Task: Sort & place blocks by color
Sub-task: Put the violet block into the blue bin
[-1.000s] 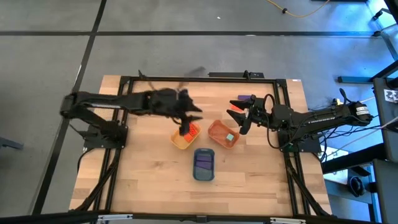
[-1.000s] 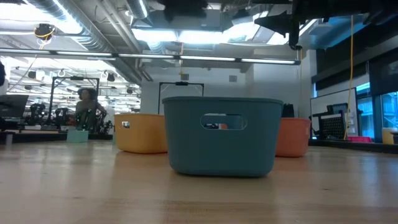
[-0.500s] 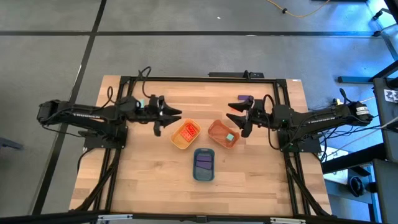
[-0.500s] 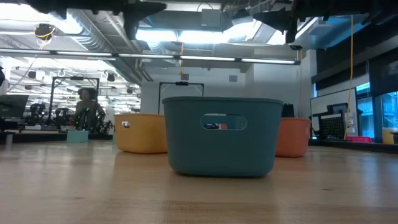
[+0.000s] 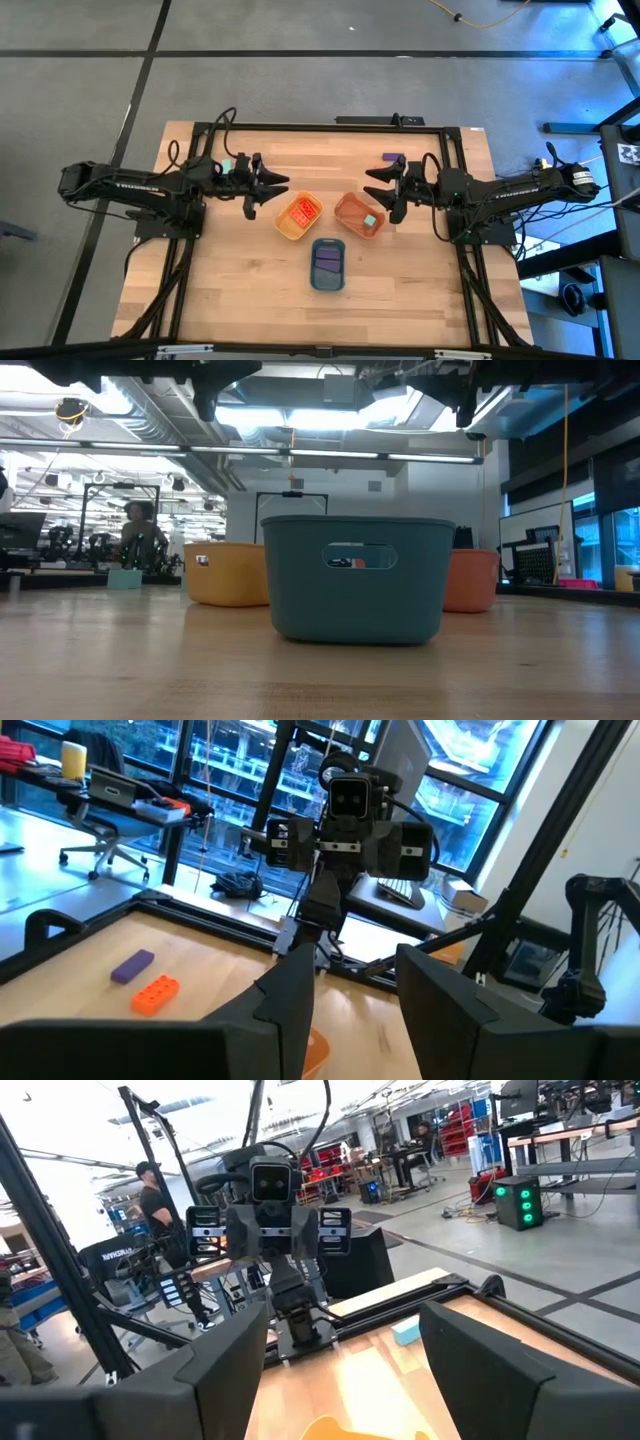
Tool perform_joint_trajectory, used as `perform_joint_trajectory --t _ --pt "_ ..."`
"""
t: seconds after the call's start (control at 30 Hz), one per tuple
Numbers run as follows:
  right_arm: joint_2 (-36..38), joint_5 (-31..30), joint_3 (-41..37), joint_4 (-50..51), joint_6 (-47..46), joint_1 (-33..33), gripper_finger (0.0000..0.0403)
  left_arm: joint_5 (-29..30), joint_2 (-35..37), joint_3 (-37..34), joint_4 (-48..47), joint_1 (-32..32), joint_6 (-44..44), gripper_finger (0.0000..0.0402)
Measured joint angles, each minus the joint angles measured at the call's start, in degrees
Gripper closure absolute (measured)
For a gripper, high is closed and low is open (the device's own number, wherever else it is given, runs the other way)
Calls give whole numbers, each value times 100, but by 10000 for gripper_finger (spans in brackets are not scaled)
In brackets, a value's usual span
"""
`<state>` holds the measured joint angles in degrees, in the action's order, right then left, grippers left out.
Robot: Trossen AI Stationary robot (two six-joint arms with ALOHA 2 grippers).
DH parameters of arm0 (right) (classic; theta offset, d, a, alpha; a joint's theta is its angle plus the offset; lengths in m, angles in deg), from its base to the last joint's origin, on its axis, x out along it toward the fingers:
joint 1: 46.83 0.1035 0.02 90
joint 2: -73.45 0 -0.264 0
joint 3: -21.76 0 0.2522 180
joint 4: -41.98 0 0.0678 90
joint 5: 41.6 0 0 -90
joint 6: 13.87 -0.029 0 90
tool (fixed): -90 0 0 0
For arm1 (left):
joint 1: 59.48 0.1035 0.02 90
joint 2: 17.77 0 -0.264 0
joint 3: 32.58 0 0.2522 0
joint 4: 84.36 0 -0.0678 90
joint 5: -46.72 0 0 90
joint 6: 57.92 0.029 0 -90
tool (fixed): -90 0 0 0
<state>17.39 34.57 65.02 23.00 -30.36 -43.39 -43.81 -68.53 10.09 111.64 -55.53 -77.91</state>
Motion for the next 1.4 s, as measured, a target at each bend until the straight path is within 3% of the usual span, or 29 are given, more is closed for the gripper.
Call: perform_joint_trajectory --t 0.13,0.27,0.33,0.5,0.6,0.7,0.9,1.03,1.4 --pt "0 -58 0 1 -61 0 138 2 -2 0 -2 0 0 269" --pt "-2 -714 199 664 -1451 -161 138 5 -2 0 -6 2 2 269" --pt "-22 -803 670 2047 -2110 -461 138 18 -2 0 -9 0 2 269" --pt "-733 -457 2548 6104 -2621 -1682 138 143 -4 2 -25 2 4 269" --pt "-1431 115 3412 7656 -2217 -2606 138 142 -4 2 -33 0 4 269" --pt "-2190 605 3899 8539 -1655 -3389 138 142 -4 2 -35 2 4 269" --pt "-3341 614 4068 8728 -619 -4407 138 140 -4 2 -35 0 4 269" --pt "-3975 931 4068 8693 436 -4772 138 138 -4 2 -35 0 4 269" --pt "-5050 1048 4065 8612 2874 -4980 138 149 -4 4 -35 7 -24 269"
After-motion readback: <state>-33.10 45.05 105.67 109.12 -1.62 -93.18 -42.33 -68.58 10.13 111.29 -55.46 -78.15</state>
